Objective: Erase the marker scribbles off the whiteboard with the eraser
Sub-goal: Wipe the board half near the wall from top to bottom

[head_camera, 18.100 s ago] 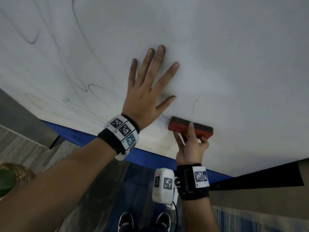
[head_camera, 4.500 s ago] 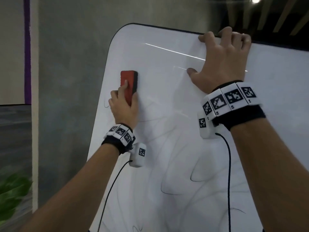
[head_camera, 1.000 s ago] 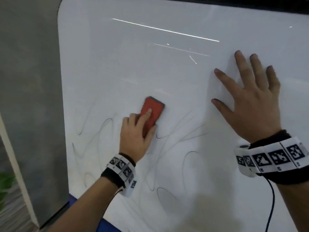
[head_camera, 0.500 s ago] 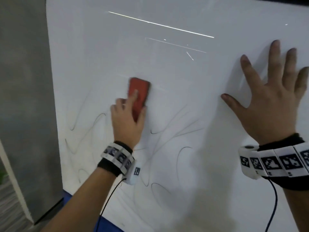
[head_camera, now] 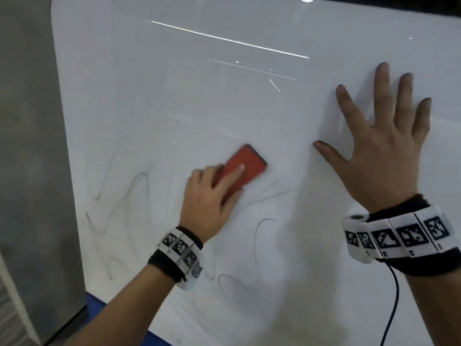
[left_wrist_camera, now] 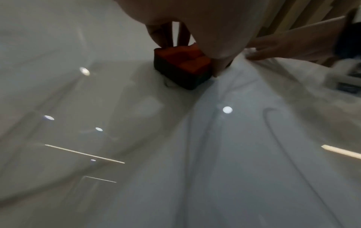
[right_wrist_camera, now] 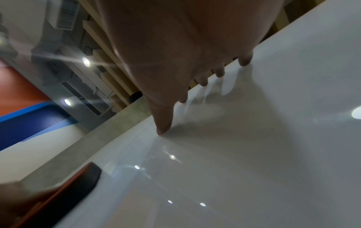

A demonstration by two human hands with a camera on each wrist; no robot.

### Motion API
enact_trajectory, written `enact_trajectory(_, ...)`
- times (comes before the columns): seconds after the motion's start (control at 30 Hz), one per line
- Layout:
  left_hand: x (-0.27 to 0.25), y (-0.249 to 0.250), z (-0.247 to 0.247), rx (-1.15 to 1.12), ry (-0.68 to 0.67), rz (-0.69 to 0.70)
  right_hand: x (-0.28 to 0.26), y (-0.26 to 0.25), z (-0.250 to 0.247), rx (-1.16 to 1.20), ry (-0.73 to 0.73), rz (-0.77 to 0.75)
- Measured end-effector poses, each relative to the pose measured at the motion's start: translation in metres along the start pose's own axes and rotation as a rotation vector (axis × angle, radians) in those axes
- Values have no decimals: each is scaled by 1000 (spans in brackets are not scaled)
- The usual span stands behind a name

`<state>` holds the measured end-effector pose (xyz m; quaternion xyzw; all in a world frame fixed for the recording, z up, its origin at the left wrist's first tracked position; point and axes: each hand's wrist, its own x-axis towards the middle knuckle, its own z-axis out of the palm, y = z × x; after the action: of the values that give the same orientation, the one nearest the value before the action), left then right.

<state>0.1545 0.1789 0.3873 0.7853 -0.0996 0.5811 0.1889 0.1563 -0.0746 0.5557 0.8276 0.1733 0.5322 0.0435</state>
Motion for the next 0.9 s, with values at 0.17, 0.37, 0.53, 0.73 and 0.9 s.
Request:
enact_trajectory(0.17,36,-12,-9,-64,231,-455,-1,-2,-1,8,19,5)
enact_trajectory(0.37,11,10,-4,44,-19,55,-2,-2,1,0,17,3)
enact_trajectory(0.53,60,-31,-21,-45,220,-439,-2,-2,0,12,12,4)
enact_trajectory(0.73,26,20,-8,3,-28,83,-4,-3,0,21,25,0)
enact_trajectory(0.9,72,9,-14,-55,184,-257,-2,-1,1,-3,-10,-5)
